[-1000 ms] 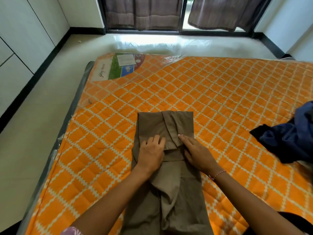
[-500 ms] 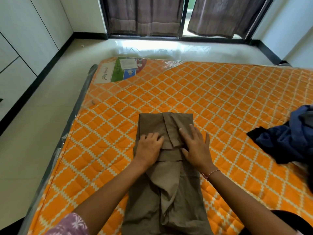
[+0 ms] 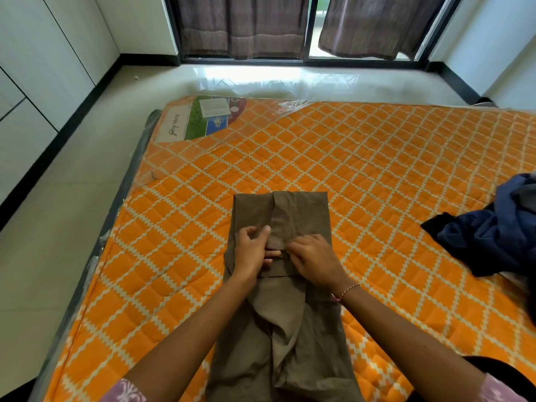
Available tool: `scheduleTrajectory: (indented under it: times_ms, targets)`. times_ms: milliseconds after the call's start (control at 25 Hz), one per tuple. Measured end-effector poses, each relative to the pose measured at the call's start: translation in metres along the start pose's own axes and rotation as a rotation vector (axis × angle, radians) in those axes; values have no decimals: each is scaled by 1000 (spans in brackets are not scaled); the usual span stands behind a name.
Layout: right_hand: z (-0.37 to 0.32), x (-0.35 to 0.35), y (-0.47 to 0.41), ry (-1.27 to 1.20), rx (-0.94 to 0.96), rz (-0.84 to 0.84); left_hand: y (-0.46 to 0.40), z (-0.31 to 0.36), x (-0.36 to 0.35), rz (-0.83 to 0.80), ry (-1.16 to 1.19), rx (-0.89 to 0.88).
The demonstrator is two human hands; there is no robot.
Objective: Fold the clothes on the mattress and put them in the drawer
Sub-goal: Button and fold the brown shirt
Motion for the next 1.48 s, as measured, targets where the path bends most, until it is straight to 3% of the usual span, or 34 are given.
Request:
scheduleTrajectory:
  times_ms: [40,80,120,200,240,320,400,480,640,760,880,960,1080,1160,1240,1320,1400,1480]
  targets:
    - [2,4,-3,-54,-59,-5,0,2,-4,10,-42,68]
    - [3,8,-6,-79,-112,-9,1,3,-6,23,-220,25]
    - [6,9,-10,-68,-152,-55,0,4,-6,78,-552,-130]
    - [16,-1,-9,-9,-174,-274,-6,-2,-6,159,-1166,-626]
    - [24,-9,-4,17,-174,-399,-8,-1,-6,29,-1402,-763]
    - [37,-20,7,23,-180,-548,-18,-5,-2,-349,-1660,-671]
    - [43,-18,19,-16,-246,-593,-20,-13,5,-447,-1729,-528]
    - [40,-5,33,-1,-210,-542,-11,-24,19,-349,-1730,-543]
    - [27,16,99,192,161,-418,35,-54,79,-411,-1719,-880]
    - [13,19,143,237,425,-506,58,-70,127,-539,-1749,-1122]
    - [-10,15,143,341,505,-559,71,-70,146,-750,-1867,-1102]
    - [-21,16,130,370,513,-518,72,-67,140,-769,-1907,-1126]
    - [-26,30,107,321,477,-500,71,-55,105,-754,-1834,-1109]
    - [-28,31,96,221,467,-682,61,-50,89,-853,-1883,-985]
    - [-30,21,101,51,368,-841,60,-43,85,-988,-1904,-752]
    - [-36,19,109,-283,149,-956,69,-36,81,-1082,-1718,-572]
    - [-33,22,114,-811,-162,-971,72,-36,83,-1162,-1431,-255]
    - [-22,28,106,-1043,-403,-940,62,-33,84,-1168,-1045,48]
Point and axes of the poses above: each hand's wrist, its own y-axis away from the middle knuckle, its own x-axis out of the back of the hand, z = x × y, the point moved 2 cm from there along -y, towards the middle knuckle, and after that the axes turned 5 degrees about -z, right-handed, at the moved point
